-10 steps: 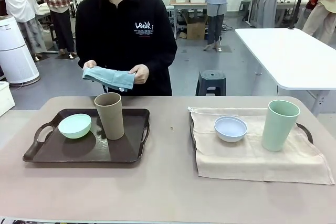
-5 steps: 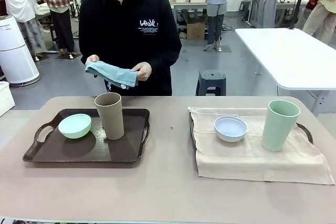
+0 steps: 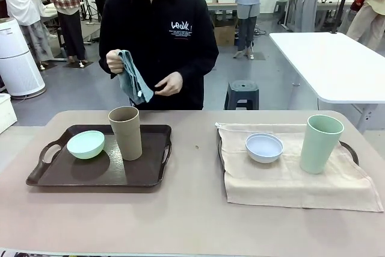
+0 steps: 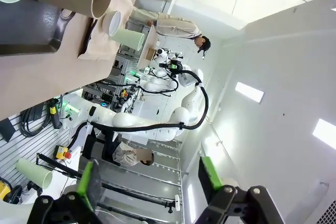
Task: Set up a tray with a mat and arrange the tableware.
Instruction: Pick up the Picnic Bowl and Reusable plastic cup from the Handle tray in front of the human's position and hold them in the air.
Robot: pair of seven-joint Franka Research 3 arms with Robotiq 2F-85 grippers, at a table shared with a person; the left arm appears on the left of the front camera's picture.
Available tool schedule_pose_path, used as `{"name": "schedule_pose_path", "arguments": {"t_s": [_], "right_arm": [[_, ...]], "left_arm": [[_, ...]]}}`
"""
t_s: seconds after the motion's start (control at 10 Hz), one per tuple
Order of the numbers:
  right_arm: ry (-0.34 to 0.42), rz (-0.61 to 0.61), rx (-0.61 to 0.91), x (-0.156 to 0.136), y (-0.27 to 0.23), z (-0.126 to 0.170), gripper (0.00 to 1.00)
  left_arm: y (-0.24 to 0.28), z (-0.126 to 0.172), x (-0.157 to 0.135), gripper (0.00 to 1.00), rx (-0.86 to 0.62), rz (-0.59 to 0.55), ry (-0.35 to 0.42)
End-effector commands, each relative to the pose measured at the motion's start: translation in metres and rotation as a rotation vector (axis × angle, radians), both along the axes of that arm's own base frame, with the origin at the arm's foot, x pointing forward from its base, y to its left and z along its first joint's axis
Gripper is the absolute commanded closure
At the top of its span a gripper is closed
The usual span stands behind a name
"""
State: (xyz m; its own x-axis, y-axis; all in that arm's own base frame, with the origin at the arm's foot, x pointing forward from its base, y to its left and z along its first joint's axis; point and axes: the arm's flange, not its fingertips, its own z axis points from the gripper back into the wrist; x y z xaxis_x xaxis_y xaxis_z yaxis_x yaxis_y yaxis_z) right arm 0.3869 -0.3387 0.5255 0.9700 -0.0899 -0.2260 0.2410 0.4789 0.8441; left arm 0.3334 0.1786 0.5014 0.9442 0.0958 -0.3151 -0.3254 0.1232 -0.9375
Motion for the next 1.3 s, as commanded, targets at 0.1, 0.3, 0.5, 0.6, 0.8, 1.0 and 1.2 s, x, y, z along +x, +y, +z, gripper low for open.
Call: {"name": "schedule_pose_path", "arguments": {"t_s": [0.1,0.3,0.5,0.6,0.8,1.0,1.2], "right_arm": [[0.0,0.0,0.0,0.0,0.0,0.0,0.03],[-0.102,0.021,-0.124,0.01,0.028,0.035,0.03],[-0.233,0.148,-0.3,0.035,0.105,0.099,0.03],[-0.305,0.255,-0.366,0.051,0.151,0.117,0.03],[-0.574,0.497,-0.492,0.077,0.253,0.12,0.03],[-0.57,0.689,-0.196,0.063,0.301,0.113,0.03],[-0.519,0.533,-0.441,0.08,0.285,0.155,0.03]], "left_arm": [[0.0,0.0,0.0,0.02,0.0,0.0,0.0],[0.003,0.029,-0.011,0.01,0.268,-0.003,-0.028],[-0.01,0.079,-0.016,0.01,0.599,-0.015,-0.005],[-0.02,0.098,-0.014,0.01,0.739,-0.008,0.009],[-0.048,0.115,-0.003,0.01,1.03,-0.024,0.068],[-0.034,0.126,-0.013,0.01,0.904,0.013,0.0],[-0.034,0.126,-0.013,0.01,0.904,0.013,0.0]]}}
